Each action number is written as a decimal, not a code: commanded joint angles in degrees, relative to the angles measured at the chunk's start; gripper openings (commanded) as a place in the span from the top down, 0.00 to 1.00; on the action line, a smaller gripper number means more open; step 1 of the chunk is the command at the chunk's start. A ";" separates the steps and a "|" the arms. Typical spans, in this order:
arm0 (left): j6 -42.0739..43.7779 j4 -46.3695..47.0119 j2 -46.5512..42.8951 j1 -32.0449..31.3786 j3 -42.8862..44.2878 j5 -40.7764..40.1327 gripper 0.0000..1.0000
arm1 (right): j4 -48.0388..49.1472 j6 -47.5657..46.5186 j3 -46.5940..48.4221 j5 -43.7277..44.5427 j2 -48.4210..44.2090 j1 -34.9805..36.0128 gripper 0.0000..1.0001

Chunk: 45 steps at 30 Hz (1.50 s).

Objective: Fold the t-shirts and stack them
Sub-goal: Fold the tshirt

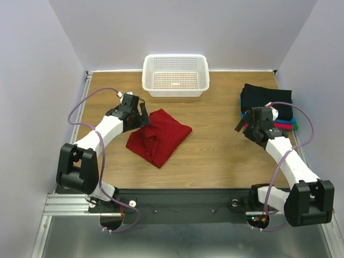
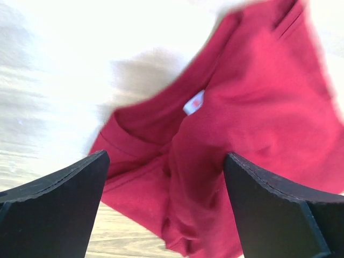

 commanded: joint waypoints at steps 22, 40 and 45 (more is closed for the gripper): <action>-12.55 5.40 6.95 -22.43 11.01 0.79 0.02 | 2.23 -1.43 -0.35 -2.34 0.13 -0.47 0.00; -16.68 -5.94 -9.46 -2.23 -8.58 -14.68 0.02 | 2.23 -1.70 -0.61 -2.95 -0.66 -0.47 0.00; -15.71 -6.99 -14.48 3.05 -9.03 -14.68 0.02 | 2.23 -1.96 -0.44 -3.74 -1.27 -0.47 0.00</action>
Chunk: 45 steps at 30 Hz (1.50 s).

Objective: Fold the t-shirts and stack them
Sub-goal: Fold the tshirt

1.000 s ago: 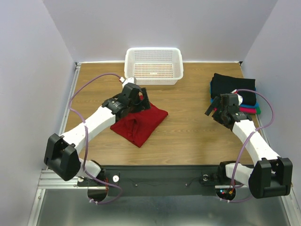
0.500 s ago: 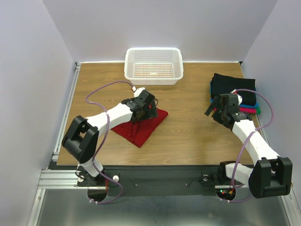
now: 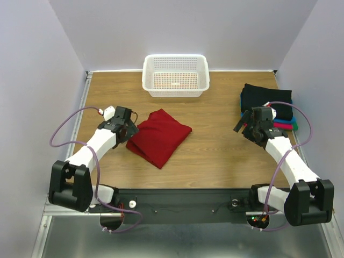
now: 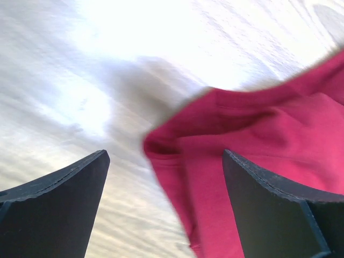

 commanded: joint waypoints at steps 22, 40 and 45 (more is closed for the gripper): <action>-0.79 25.62 5.26 -7.29 2.07 21.75 0.02 | 26.90 -2.60 16.18 -40.91 22.99 31.33 0.00; 1.49 36.79 19.68 -1.92 -9.11 30.10 0.05 | 30.77 -2.34 10.07 -34.60 35.72 36.26 0.00; 7.63 36.61 20.73 -9.80 -0.52 29.58 0.05 | 30.33 3.27 1.79 -27.65 22.09 39.59 0.00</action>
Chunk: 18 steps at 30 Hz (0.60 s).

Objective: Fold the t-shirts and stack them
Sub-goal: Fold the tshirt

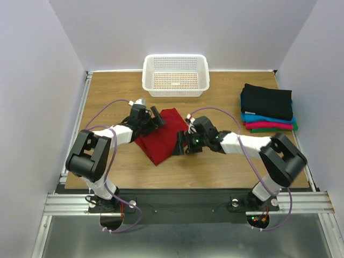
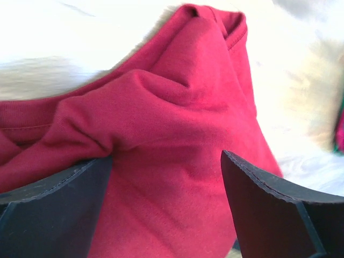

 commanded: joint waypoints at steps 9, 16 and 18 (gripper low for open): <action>10.16 -12.87 4.94 -12.03 14.37 -3.95 0.05 | -14.59 1.00 -1.65 30.77 -30.21 2.60 0.00; 10.69 -21.31 -3.84 -11.50 15.71 -11.41 0.04 | -20.86 -4.88 5.74 38.16 -24.44 -4.94 0.00; 9.64 -22.37 -9.28 -11.50 13.52 -13.00 0.04 | -20.86 -9.80 7.76 35.42 -21.10 -6.71 0.00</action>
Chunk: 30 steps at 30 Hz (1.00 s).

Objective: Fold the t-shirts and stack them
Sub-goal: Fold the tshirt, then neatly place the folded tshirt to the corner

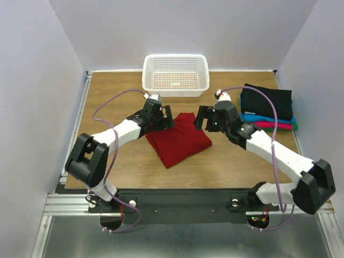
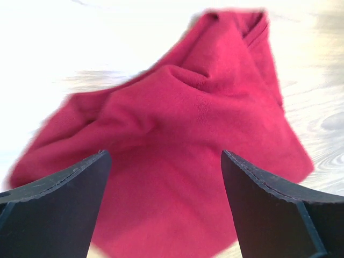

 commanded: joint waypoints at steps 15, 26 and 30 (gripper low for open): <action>-15.89 -3.06 -44.33 1.86 -31.35 -8.16 0.01 | -0.10 -23.68 14.62 -10.86 33.04 -6.93 0.00; -16.07 -13.77 -52.97 1.95 -30.06 -15.53 0.02 | 2.10 -22.72 11.11 -18.49 39.99 -6.84 0.20; -15.98 -14.29 -54.90 1.95 -29.88 -15.45 0.02 | 2.63 -22.02 10.23 -19.29 40.00 -6.75 0.47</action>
